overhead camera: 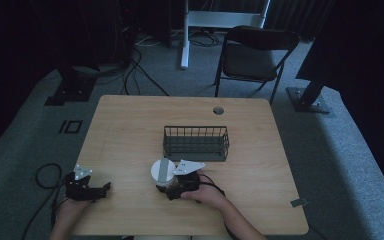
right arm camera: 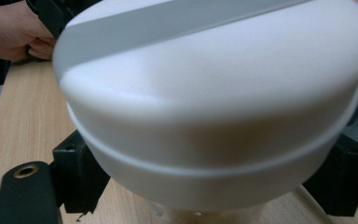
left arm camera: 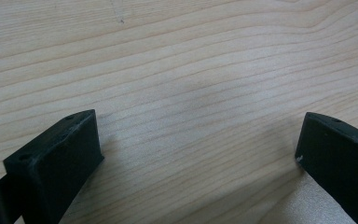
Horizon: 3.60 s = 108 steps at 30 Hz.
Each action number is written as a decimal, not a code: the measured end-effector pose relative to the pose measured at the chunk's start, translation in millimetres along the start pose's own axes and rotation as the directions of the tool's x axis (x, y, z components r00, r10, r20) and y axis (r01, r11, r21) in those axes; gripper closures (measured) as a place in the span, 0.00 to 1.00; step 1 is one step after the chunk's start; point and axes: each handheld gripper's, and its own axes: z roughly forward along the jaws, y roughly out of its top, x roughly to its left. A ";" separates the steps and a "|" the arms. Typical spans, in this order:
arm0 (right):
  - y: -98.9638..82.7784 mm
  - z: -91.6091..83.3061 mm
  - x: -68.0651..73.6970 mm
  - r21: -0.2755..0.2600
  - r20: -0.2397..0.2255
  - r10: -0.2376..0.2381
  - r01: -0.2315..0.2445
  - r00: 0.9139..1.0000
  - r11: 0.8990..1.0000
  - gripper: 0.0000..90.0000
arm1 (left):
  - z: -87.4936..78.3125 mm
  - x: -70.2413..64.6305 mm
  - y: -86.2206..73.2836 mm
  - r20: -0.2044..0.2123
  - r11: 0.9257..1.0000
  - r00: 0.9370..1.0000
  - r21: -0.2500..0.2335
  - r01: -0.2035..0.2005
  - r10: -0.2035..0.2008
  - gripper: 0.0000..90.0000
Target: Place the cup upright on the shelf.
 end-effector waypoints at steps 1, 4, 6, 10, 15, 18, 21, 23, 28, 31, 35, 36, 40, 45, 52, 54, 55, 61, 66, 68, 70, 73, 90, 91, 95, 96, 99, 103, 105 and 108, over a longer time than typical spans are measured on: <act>0.1 0.4 0.6 0.003 0.004 -0.005 0.005 1.000 1.000 0.17 | 0.0 0.0 0.0 0.000 1.000 1.000 0.000 0.000 0.000 0.00; 0.7 1.4 2.4 0.003 0.015 -0.012 0.012 1.000 1.000 0.18 | 0.0 0.0 0.0 0.000 1.000 1.000 0.000 0.000 0.000 0.00; 1.9 1.5 4.1 0.002 0.033 -0.026 0.026 0.999 1.000 0.20 | 0.0 0.0 0.0 0.000 1.000 1.000 0.000 0.000 0.000 0.00; 5.6 1.2 5.7 0.009 0.046 -0.023 0.023 0.999 1.000 0.20 | 0.0 0.0 0.0 0.000 1.000 1.000 0.000 0.000 0.000 0.00; 10.3 -0.8 4.0 -0.004 0.057 0.010 -0.010 0.998 1.000 0.20 | 0.0 0.0 0.0 0.000 1.000 1.000 0.000 0.000 0.000 0.00; 14.9 -2.8 3.7 -0.008 0.056 0.008 -0.008 0.998 1.000 0.20 | 0.0 0.0 0.0 0.000 1.000 1.000 0.000 0.000 0.000 0.00; 19.6 -4.2 4.7 -0.007 0.061 -0.014 0.014 0.998 1.000 0.20 | 0.0 0.0 0.0 0.000 1.000 1.000 0.000 0.000 0.000 0.00; 22.7 -5.2 5.5 0.002 0.058 -0.035 0.035 0.998 0.999 0.20 | 0.0 0.0 0.0 0.000 1.000 1.000 0.000 0.000 0.000 0.00; 29.0 -6.5 6.2 -0.003 0.054 -0.049 0.049 0.997 0.999 0.20 | 0.0 0.0 0.0 0.000 1.000 1.000 0.000 0.000 0.000 0.00; 34.5 -7.6 6.7 -0.007 0.052 -0.058 0.058 0.997 0.998 0.20 | 0.0 0.0 0.0 0.000 1.000 1.000 0.000 0.000 0.000 0.00; 42.0 -9.3 6.6 -0.022 0.056 -0.061 0.063 0.997 0.998 0.20 | 0.0 0.0 0.0 0.000 1.000 1.000 0.000 0.000 0.000 0.00; 44.4 -10.0 6.1 -0.022 0.053 -0.061 0.062 0.997 0.998 0.20 | 0.0 0.0 0.0 0.000 1.000 1.000 0.000 0.000 0.000 0.00; 52.5 -13.3 3.8 -0.041 0.064 -0.058 0.060 0.996 0.997 0.20 | -0.1 0.1 0.0 0.000 1.000 1.000 0.001 -0.001 0.001 0.00; 64.5 -20.5 -2.0 -0.067 0.076 -0.051 0.056 0.996 0.996 0.20 | 0.1 0.0 0.0 0.000 1.000 1.000 -0.001 0.000 0.000 0.00; 77.5 -32.2 -10.0 -0.112 0.125 -0.038 0.052 0.991 0.992 0.20 | 0.0 0.0 0.0 0.000 1.000 1.000 -0.001 0.000 0.000 0.00; 80.1 -35.7 -12.6 -0.120 0.144 -0.034 0.051 0.989 0.991 0.20 | 0.1 0.0 0.0 0.000 1.000 1.000 -0.001 0.000 0.000 0.00; 81.2 -37.3 -13.9 -0.120 0.151 -0.035 0.054 0.988 0.991 0.20 | 0.1 0.0 0.0 0.000 1.000 1.000 -0.001 0.000 0.000 0.00; 87.5 -47.7 -24.8 -0.137 0.209 -0.016 0.045 0.978 0.990 0.20 | 0.0 0.0 0.0 0.000 1.000 1.000 0.000 0.000 0.000 0.00; 92.4 -56.6 -34.4 -0.151 0.253 -0.002 0.042 0.968 0.988 0.20 | 0.0 0.0 0.0 0.000 1.000 1.000 0.000 0.000 0.000 0.00; 94.0 -59.8 -37.4 -0.160 0.270 0.014 0.031 0.963 0.987 0.20 | 0.0 0.0 0.0 0.000 1.000 1.000 0.000 0.000 0.000 0.00; 95.8 -62.8 -41.1 -0.161 0.295 0.014 0.035 0.955 0.986 0.20 | 0.0 0.0 0.0 0.000 1.000 1.000 0.000 0.000 0.000 0.00; 97.4 -66.9 -47.3 -0.167 0.324 0.027 0.029 0.946 0.985 0.20 | 0.0 0.0 0.0 0.000 1.000 1.000 0.000 0.000 0.000 0.00; 89.1 -84.7 -82.5 -0.128 0.472 0.077 -0.018 0.878 0.992 0.20 | 0.0 -0.1 0.0 0.000 1.000 1.000 0.000 0.001 -0.001 0.00; 88.0 -85.2 -84.2 -0.128 0.476 0.083 -0.024 0.875 0.991 0.20 | 0.0 0.0 0.0 0.000 1.000 1.000 0.001 0.000 0.000 0.00; 81.3 -87.6 -92.0 -0.123 0.493 0.099 -0.043 0.864 0.991 0.20 | 0.0 0.0 0.0 -0.001 1.000 1.000 0.000 0.000 0.000 0.00; 79.5 -87.8 -94.1 -0.118 0.498 0.099 -0.046 0.862 0.992 0.20 | 0.0 0.0 0.0 0.000 1.000 1.000 0.000 0.000 0.000 0.00; 73.5 -88.4 -100.5 -0.111 0.506 0.113 -0.065 0.855 0.992 0.20 | 0.0 0.0 0.0 0.000 1.000 1.000 0.000 0.000 0.000 0.00; 65.1 -89.4 -108.2 -0.097 0.521 0.124 -0.085 0.844 0.992 0.20 | 0.0 0.0 0.0 0.000 1.000 1.000 0.000 0.000 0.000 0.00; 61.1 -89.6 -111.7 -0.090 0.526 0.129 -0.096 0.841 0.991 0.20 | 0.0 0.0 0.0 0.000 1.000 1.000 0.000 0.000 0.000 0.00; 56.0 -89.2 -115.3 -0.081 0.527 0.140 -0.114 0.838 0.990 0.20 | 0.0 0.0 0.0 0.000 1.000 1.000 0.000 0.000 0.000 0.00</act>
